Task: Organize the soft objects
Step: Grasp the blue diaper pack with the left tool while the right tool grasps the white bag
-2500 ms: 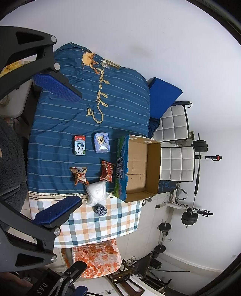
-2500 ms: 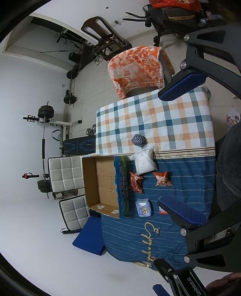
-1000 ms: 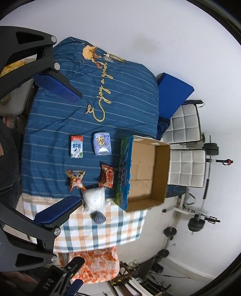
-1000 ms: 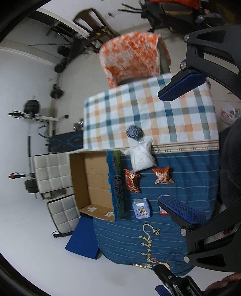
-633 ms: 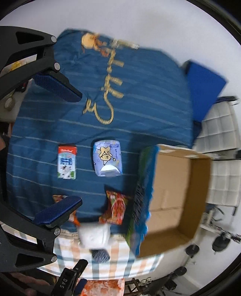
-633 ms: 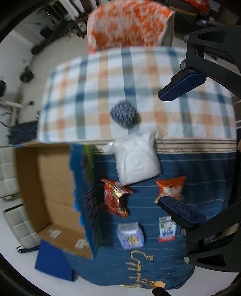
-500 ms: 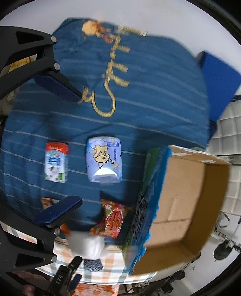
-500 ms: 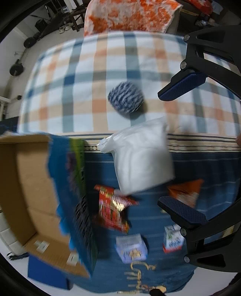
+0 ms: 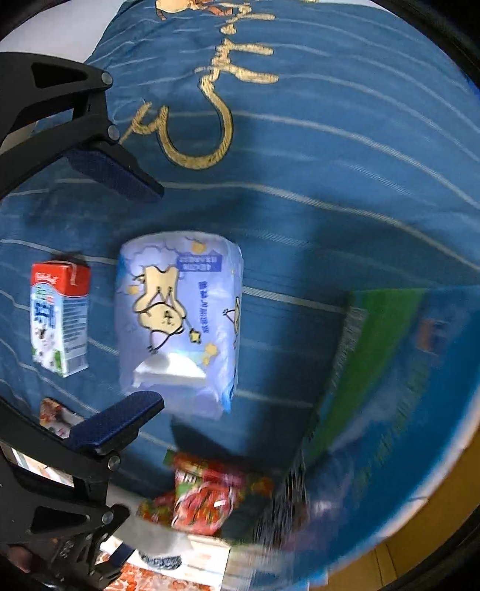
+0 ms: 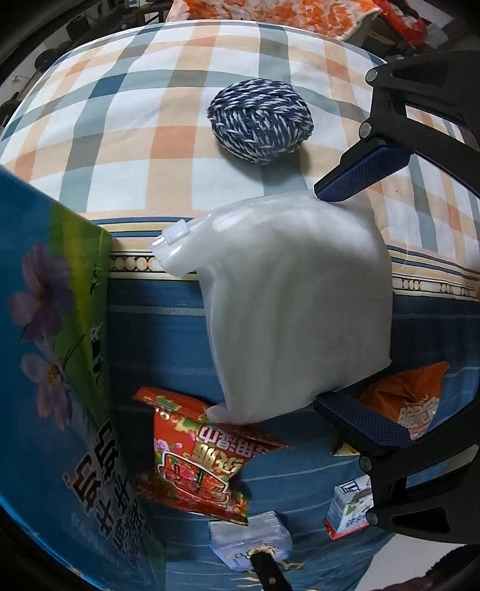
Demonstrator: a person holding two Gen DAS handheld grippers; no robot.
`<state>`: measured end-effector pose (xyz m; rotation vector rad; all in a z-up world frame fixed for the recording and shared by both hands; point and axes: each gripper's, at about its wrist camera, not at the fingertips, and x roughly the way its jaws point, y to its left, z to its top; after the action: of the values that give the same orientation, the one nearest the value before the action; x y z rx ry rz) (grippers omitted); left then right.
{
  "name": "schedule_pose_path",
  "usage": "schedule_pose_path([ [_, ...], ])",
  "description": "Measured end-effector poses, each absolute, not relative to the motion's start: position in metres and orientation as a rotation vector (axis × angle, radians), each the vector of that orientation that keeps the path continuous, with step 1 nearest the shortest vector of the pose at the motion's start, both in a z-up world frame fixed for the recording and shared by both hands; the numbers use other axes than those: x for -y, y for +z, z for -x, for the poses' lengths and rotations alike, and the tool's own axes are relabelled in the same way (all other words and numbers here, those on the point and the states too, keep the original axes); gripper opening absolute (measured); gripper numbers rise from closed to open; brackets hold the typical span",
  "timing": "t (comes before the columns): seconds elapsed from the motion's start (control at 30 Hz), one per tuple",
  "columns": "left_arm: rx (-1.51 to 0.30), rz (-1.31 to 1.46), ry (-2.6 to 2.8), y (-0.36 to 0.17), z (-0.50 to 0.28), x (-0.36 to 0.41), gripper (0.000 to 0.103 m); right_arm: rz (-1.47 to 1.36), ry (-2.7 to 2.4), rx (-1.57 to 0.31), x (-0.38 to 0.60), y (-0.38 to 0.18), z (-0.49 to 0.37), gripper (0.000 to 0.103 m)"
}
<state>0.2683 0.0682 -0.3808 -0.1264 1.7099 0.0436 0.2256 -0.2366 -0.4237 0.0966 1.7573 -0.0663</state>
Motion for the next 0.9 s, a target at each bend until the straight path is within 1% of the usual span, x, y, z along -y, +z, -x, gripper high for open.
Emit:
schedule_pose_path([
  [0.1, -1.73, 0.134, 0.042, -0.397, -0.271, -0.066, 0.103, -0.067, -0.079, -1.771, 0.232, -0.432, -0.229, 0.103],
  [0.17, -1.723, 0.14, 0.036, -0.405, -0.273, -0.064, 0.093, -0.036, -0.084, -1.778, 0.227, -0.439, -0.23, 0.103],
  [0.2, -1.719, 0.147, 0.031, -0.408, -0.273, -0.063, 0.084, -0.023, -0.087, -1.783, 0.226, -0.44, -0.231, 0.103],
  [0.27, -1.712, 0.179, 0.016, -0.415, -0.273, -0.064, 0.08, -0.003, -0.096, -1.782, 0.217, -0.444, -0.232, 0.103],
  [0.3, -1.7, 0.179, 0.02, -0.419, -0.273, -0.065, 0.077, 0.001, -0.104, -1.776, 0.214, -0.446, -0.23, 0.103],
  [0.33, -1.681, 0.166, 0.023, -0.418, -0.272, -0.064, 0.071, 0.005, -0.111, -1.769, 0.208, -0.447, -0.228, 0.102],
  [0.37, -1.668, 0.152, 0.023, -0.419, -0.273, -0.065, 0.066, 0.012, -0.117, -1.759, 0.205, -0.449, -0.226, 0.1],
  [0.4, -1.654, 0.137, 0.025, -0.415, -0.273, -0.065, 0.056, 0.016, -0.122, -1.751, 0.202, -0.45, -0.221, 0.097],
  [0.43, -1.639, 0.125, 0.033, -0.413, -0.273, -0.067, 0.049, 0.016, -0.125, -1.742, 0.199, -0.45, -0.219, 0.094],
  [0.47, -1.633, 0.125, 0.037, -0.409, -0.274, -0.067, 0.047, 0.016, -0.126, -1.74, 0.195, -0.45, -0.215, 0.09],
  [0.5, -1.629, 0.136, 0.035, -0.405, -0.273, -0.07, 0.042, 0.017, -0.124, -1.736, 0.195, -0.447, -0.212, 0.086],
  [0.53, -1.628, 0.143, 0.034, -0.405, -0.274, -0.072, 0.039, 0.016, -0.124, -1.733, 0.193, -0.446, -0.21, 0.084],
  [0.6, -1.62, 0.14, 0.035, -0.398, -0.275, -0.075, 0.037, 0.012, -0.121, -1.726, 0.189, -0.445, -0.207, 0.077],
  [0.67, -1.609, 0.131, 0.038, -0.386, -0.274, -0.08, 0.035, 0.004, -0.119, -1.716, 0.185, -0.444, -0.203, 0.073],
  [0.9, -1.552, 0.155, 0.009, -0.344, -0.25, -0.081, 0.035, -0.046, -0.105, -1.693, 0.17, -0.442, -0.181, 0.07],
])
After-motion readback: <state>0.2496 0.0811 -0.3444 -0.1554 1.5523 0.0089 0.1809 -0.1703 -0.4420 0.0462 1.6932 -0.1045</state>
